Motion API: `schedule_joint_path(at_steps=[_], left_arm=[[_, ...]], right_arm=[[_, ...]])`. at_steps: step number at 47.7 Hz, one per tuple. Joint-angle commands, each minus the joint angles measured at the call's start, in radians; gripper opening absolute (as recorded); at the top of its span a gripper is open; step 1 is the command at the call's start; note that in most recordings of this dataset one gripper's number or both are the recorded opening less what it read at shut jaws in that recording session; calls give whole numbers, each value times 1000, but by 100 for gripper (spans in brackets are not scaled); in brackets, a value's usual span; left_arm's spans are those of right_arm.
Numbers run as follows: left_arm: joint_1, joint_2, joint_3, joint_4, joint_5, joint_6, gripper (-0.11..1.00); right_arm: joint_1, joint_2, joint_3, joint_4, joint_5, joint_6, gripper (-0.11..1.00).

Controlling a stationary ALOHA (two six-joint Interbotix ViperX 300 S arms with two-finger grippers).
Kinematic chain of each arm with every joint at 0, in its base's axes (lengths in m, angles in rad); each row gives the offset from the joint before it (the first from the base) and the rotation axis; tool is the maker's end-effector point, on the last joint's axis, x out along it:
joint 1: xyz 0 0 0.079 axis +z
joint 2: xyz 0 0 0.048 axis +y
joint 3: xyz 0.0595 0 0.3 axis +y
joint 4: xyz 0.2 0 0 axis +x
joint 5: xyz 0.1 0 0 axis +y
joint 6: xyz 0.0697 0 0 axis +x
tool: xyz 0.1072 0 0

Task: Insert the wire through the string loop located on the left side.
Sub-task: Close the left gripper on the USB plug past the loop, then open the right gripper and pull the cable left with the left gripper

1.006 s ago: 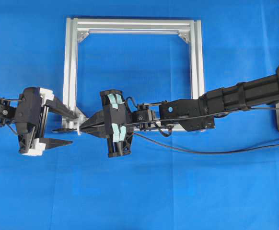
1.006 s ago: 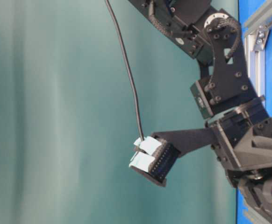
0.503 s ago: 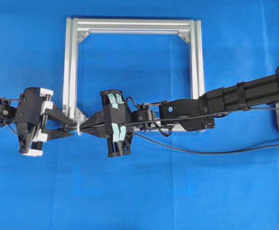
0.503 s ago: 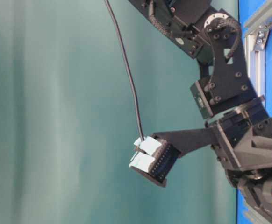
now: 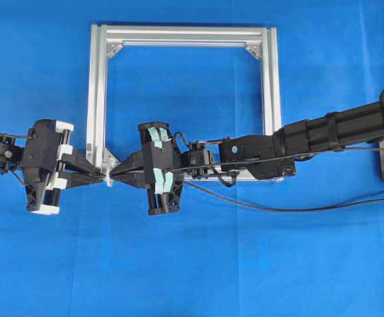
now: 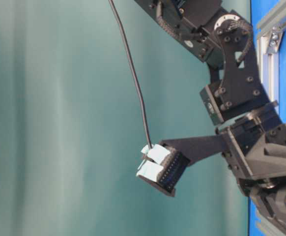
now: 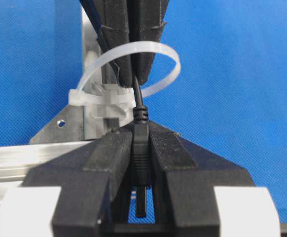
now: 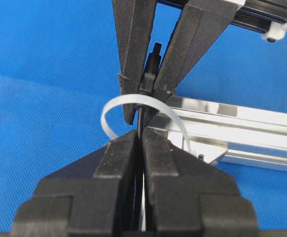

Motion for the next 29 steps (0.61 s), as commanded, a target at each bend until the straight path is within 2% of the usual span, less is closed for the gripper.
schedule_joint_path(at_steps=[1,5,14,18,20,24,29], left_arm=[[14,-8,-18,-2,-8,2,5],[15,-9,-17,-3,-8,2,5],[15,-51,-2,-2,28,2,5],[15,-100,5,-2,80,0,5],[15,-130,5,-2,117,0,5],[15,-204,5,-2,218,0,5],[15,-288,5,-2,345,0,5]], right_arm=[[3,-25,-25,-5,0,2,3],[3,-29,-21,-3,6,3,16],[11,-58,3,-3,18,5,72],[14,-72,20,-3,18,5,91],[17,-84,34,-3,18,5,94],[18,-106,58,-3,18,5,90],[20,-138,98,-3,17,3,91]])
